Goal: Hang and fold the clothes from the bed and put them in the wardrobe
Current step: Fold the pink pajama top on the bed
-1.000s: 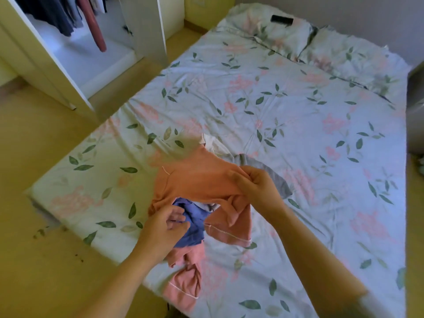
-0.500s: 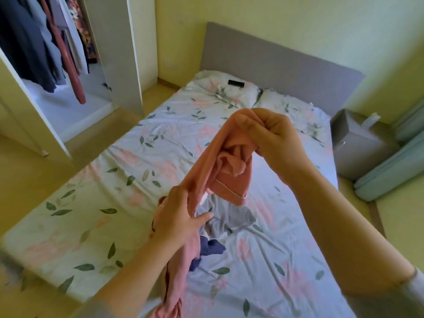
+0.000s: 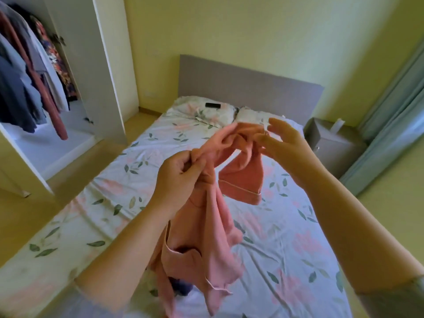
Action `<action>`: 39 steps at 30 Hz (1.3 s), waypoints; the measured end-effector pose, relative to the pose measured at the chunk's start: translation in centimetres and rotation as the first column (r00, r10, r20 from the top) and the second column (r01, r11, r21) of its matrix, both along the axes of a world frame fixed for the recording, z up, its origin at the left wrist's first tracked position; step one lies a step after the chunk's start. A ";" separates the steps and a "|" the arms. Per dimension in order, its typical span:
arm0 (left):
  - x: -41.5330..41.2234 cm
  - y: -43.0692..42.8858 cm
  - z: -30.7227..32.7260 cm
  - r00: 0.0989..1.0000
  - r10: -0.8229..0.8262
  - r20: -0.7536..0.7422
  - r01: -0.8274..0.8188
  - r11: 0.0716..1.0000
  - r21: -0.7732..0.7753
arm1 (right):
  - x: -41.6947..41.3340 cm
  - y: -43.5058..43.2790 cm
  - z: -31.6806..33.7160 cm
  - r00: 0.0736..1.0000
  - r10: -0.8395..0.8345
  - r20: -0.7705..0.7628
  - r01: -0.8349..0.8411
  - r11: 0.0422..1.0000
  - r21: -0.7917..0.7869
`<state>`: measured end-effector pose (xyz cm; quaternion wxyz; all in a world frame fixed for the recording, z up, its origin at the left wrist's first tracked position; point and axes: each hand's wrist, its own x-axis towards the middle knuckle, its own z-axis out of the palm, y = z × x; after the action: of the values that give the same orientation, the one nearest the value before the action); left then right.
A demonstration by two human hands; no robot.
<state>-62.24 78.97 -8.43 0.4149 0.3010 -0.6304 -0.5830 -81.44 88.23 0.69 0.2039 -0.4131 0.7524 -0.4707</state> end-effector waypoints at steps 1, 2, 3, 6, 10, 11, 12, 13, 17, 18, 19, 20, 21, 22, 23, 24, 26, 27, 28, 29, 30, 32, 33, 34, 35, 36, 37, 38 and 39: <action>-0.5 -0.1 1.3 1.000 0.003 -0.031 -0.004 1.000 -0.019 | -0.1 0.6 -0.4 1.000 -0.006 -0.014 0.007 0.998 0.068; -1.1 -0.1 2.5 0.998 -0.003 -0.058 0.001 0.999 -0.037 | 0.0 1.4 -0.8 1.000 0.011 -0.010 -0.010 0.993 0.114; -1.7 0.0 3.6 0.996 -0.020 -0.082 0.016 0.999 -0.049 | 0.1 2.1 -1.3 0.999 0.050 0.019 -0.053 0.990 0.132; -3.4 0.6 6.2 0.988 -0.088 -0.130 0.079 0.994 -0.069 | 0.5 4.0 -2.3 0.970 0.207 0.129 -0.224 0.965 0.137; -5.0 1.9 9.2 0.971 -0.119 -0.206 0.095 0.988 -0.122 | 0.9 4.9 -3.4 0.962 0.272 -0.006 -0.266 0.947 0.182; -5.5 2.1 9.9 0.969 -0.123 -0.215 0.094 0.986 -0.140 | 0.8 5.0 -3.6 0.965 0.252 -0.072 -0.235 0.955 0.181; -5.9 2.4 10.5 0.967 -0.131 -0.219 0.096 0.982 -0.160 | 0.6 5.1 -3.7 0.969 0.218 -0.112 -0.199 0.967 0.161; -6.2 2.6 11.0 0.967 -0.133 -0.218 0.094 0.979 -0.183 | 0.3 5.3 -3.4 0.974 0.178 -0.139 -0.161 0.979 0.127; -6.0 2.2 11.2 0.978 -0.109 -0.175 0.061 0.964 -0.259 | -1.1 6.5 -1.0 0.995 0.071 -0.074 -0.077 0.994 -0.082; -5.8 2.1 10.7 0.985 -0.101 -0.138 0.060 0.961 -0.271 | -1.3 6.7 -0.2 0.998 0.058 -0.018 -0.060 0.987 -0.151; -5.7 1.9 10.0 0.993 -0.089 -0.079 0.064 0.961 -0.269 | -1.5 6.9 0.7 0.998 0.042 0.036 -0.034 0.976 -0.217; -5.6 1.9 9.2 0.997 -0.080 -0.002 0.077 0.964 -0.253 | -1.6 6.9 1.6 0.996 0.026 0.088 -0.001 0.962 -0.274; -5.6 2.1 8.3 0.993 -0.078 0.086 0.096 0.968 -0.232 | -1.9 6.8 2.6 0.991 0.012 0.133 0.032 0.947 -0.320; -5.6 2.5 7.4 0.983 -0.100 0.155 0.130 0.972 -0.195 | -2.1 6.7 3.5 0.985 0.007 0.170 0.055 0.932 -0.357; -5.6 3.0 6.5 0.970 -0.129 0.205 0.161 0.975 -0.151 | -2.4 6.4 4.5 0.980 0.011 0.196 0.067 0.920 -0.386; -5.4 3.7 5.7 0.959 -0.153 0.239 0.183 0.977 -0.111 | -2.8 6.2 5.4 0.976 0.024 0.215 0.069 0.909 -0.412; -4.9 5.2 4.1 0.941 -0.212 0.264 0.226 0.974 -0.025 | -3.4 6.0 6.6 0.962 0.073 0.264 0.062 0.880 -0.471; -4.6 5.9 3.2 0.929 -0.267 0.256 0.272 0.962 0.014 | -3.7 5.9 7.1 0.947 0.109 0.303 0.063 0.860 -0.506; -4.4 6.5 2.5 0.908 -0.331 0.257 0.332 0.942 0.038 | -4.0 5.9 7.6 0.930 0.147 0.336 0.062 0.839 -0.540; -4.3 6.9 2.0 0.880 -0.389 0.274 0.391 0.919 0.050 | -4.3 6.0 8.1 0.917 0.185 0.353 0.054 0.819 -0.571; -4.5 7.3 1.8 0.853 -0.430 0.295 0.435 0.899 0.054 | -4.4 6.1 8.7 0.909 0.218 0.355 0.038 0.804 -0.593; -5.3 7.9 1.9 0.841 -0.421 0.339 0.447 0.894 0.001 | -4.7 6.2 9.6 0.905 0.255 0.342 0.010 0.790 -0.613; -5.9 8.0 1.9 0.854 -0.390 0.345 0.426 0.904 -0.032 | -4.8 6.3 9.9 0.902 0.264 0.342 0.007 0.783 -0.622; -6.4 8.0 2.0 0.869 -0.359 0.340 0.399 0.915 -0.052 | -4.9 6.5 10.1 0.895 0.273 0.352 0.013 0.774 -0.633; -6.7 8.0 2.1 0.879 -0.337 0.337 0.375 0.926 -0.053 | -5.1 6.7 10.2 0.889 0.270 0.370 0.034 0.766 -0.642; -6.9 8.1 2.3 0.880 -0.336 0.335 0.368 0.929 -0.035 | -5.4 6.9 10.1 0.891 0.239 0.387 0.072 0.765 -0.640; -7.0 8.1 2.7 0.877 -0.352 0.327 0.378 0.926 -0.015 | -6.1 7.1 9.9 0.907 0.160 0.391 0.129 0.777 -0.616; -6.9 8.1 3.2 0.876 -0.374 0.305 0.389 0.921 0.014 | -7.0 7.3 9.5 0.932 0.030 0.361 0.192 0.805 -0.561; -6.9 8.0 3.9 0.882 -0.384 0.275 0.389 0.921 0.038 | -8.0 7.4 9.1 0.953 -0.115 0.279 0.241 0.848 -0.472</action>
<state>-69.18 87.01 -4.56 0.2010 0.2443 -0.7345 -0.6003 -89.43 95.66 9.79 0.1344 -0.3198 0.6093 -0.7130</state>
